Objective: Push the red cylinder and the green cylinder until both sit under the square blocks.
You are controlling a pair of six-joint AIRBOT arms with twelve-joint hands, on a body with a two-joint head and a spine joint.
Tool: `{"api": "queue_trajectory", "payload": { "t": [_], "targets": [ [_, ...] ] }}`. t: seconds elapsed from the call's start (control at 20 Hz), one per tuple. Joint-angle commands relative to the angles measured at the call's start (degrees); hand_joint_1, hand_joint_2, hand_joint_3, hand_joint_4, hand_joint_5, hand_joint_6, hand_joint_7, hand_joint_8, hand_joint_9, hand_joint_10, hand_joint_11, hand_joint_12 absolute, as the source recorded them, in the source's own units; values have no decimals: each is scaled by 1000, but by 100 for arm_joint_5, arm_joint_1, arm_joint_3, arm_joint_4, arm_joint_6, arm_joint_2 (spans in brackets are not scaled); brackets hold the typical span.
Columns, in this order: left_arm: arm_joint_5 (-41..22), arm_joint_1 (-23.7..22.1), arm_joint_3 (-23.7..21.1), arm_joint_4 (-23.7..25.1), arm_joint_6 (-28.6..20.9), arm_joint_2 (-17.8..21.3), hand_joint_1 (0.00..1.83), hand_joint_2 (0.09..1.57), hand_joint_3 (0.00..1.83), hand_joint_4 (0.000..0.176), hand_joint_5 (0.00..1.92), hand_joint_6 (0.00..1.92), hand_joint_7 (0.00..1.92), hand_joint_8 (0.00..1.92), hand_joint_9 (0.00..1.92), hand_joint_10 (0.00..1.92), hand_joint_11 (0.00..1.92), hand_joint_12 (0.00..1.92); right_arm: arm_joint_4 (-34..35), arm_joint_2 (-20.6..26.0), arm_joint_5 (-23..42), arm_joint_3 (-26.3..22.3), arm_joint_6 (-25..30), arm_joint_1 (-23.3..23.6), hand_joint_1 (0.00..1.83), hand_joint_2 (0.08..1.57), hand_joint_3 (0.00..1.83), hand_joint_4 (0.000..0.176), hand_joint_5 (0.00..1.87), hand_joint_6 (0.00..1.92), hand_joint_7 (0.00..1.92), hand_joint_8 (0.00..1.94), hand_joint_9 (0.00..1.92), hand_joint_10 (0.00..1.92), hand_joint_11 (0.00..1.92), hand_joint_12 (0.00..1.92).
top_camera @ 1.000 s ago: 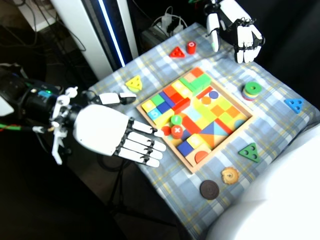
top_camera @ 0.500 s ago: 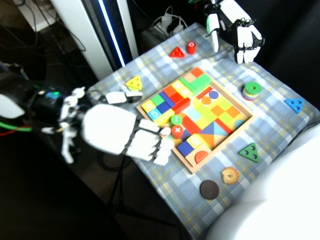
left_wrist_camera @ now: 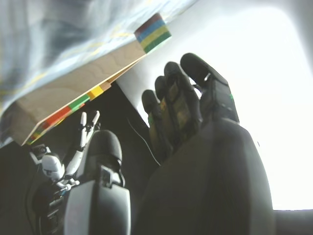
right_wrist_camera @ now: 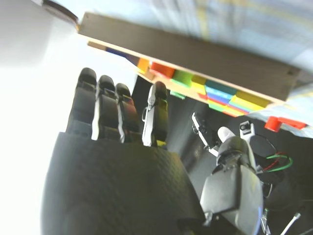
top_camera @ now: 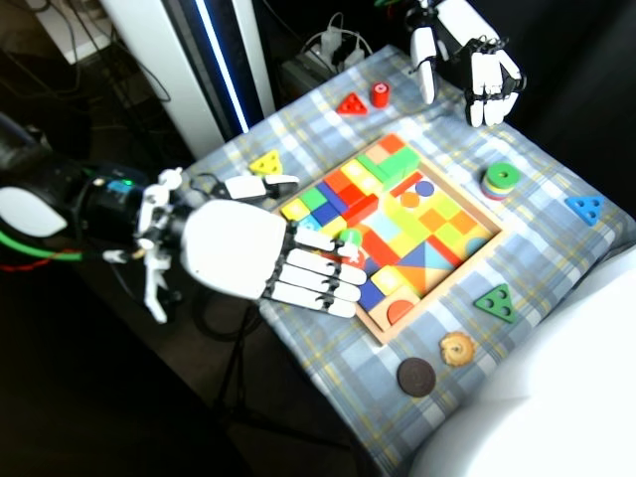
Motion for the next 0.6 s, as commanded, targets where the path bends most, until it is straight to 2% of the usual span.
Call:
{"api": "queue_trajectory", "payload": {
  "t": [0.0,0.1,0.2,0.25,0.3,0.35,0.45,0.55],
  "targets": [
    [-632,-32,27,260,-36,-7,539,1318,0,0,572,3,489,0,433,3,0,1007,168,-29,589,40,4,87,0,913,16,151,292,0,0,0,0,0,0,0],
    [-632,-32,26,255,-37,-7,532,1317,0,0,576,3,497,2,448,9,0,1049,158,-105,587,94,4,87,0,926,18,141,296,2,0,0,0,0,0,0],
    [-632,-33,25,256,-38,-7,562,1307,0,0,592,5,511,3,464,13,0,1084,116,-120,532,114,4,84,0,928,15,120,298,5,0,0,0,0,0,0],
    [-633,-33,26,256,-42,-7,564,1307,0,0,593,4,509,2,462,12,0,1080,79,-122,452,127,4,83,0,928,14,120,301,5,0,0,0,0,0,0],
    [-634,-33,26,256,-43,-7,576,1308,0,0,588,2,506,0,458,9,0,1042,48,-122,404,130,4,80,0,926,12,132,293,2,0,0,0,0,0,0],
    [-634,-33,26,256,-43,-7,563,1309,0,0,580,1,500,0,454,7,0,1024,14,-119,373,127,4,68,0,921,9,158,292,1,0,0,0,0,0,0],
    [-636,-31,24,255,-43,-7,575,1313,0,0,572,0,493,0,449,4,0,1028,-73,-48,264,74,5,50,0,908,1,173,293,3,0,0,0,0,0,0],
    [-637,-31,25,255,-43,-7,542,1319,3,0,561,0,487,0,440,0,0,1020,-139,39,190,11,5,50,0,883,0,176,297,4,0,0,0,0,0,0]
  ]
}}
